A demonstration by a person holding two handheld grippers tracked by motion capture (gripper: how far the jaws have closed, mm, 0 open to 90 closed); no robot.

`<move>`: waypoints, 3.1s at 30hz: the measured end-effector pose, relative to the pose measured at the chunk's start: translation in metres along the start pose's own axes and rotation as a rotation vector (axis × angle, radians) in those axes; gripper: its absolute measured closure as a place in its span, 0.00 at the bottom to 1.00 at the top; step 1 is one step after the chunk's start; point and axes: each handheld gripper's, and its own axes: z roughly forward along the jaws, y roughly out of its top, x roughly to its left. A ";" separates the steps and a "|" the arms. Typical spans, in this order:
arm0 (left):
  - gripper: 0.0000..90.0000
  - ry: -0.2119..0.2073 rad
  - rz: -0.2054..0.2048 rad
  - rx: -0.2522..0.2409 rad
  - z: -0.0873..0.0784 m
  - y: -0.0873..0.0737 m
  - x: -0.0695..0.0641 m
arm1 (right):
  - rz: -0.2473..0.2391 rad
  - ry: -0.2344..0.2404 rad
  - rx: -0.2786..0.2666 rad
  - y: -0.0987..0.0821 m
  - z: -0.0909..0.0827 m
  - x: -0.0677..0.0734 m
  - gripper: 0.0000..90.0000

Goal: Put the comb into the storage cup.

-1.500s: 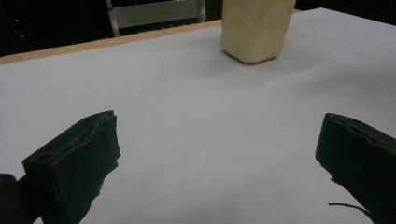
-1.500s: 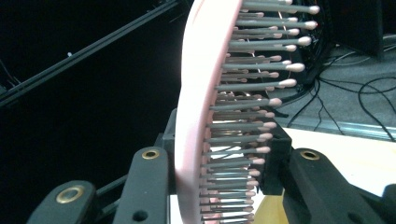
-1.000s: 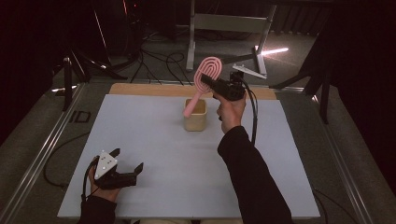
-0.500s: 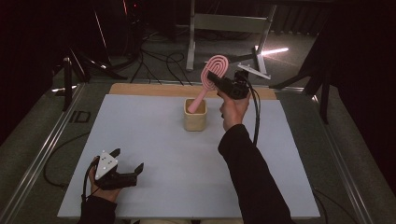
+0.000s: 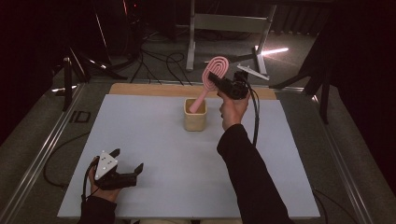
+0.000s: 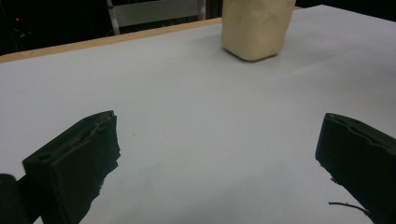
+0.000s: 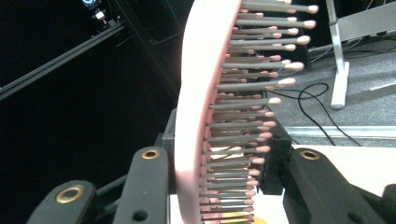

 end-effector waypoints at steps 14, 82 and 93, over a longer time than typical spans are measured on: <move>0.00 -0.002 0.003 0.005 0.000 0.000 0.000 | -0.004 0.001 0.016 -0.006 0.005 0.002 0.71; 0.00 -0.006 0.009 0.009 0.002 -0.001 -0.001 | -0.043 0.045 0.182 -0.050 0.030 0.001 0.67; 0.00 -0.007 0.010 0.010 0.002 -0.002 -0.001 | -0.044 0.045 0.186 -0.053 0.031 0.002 0.66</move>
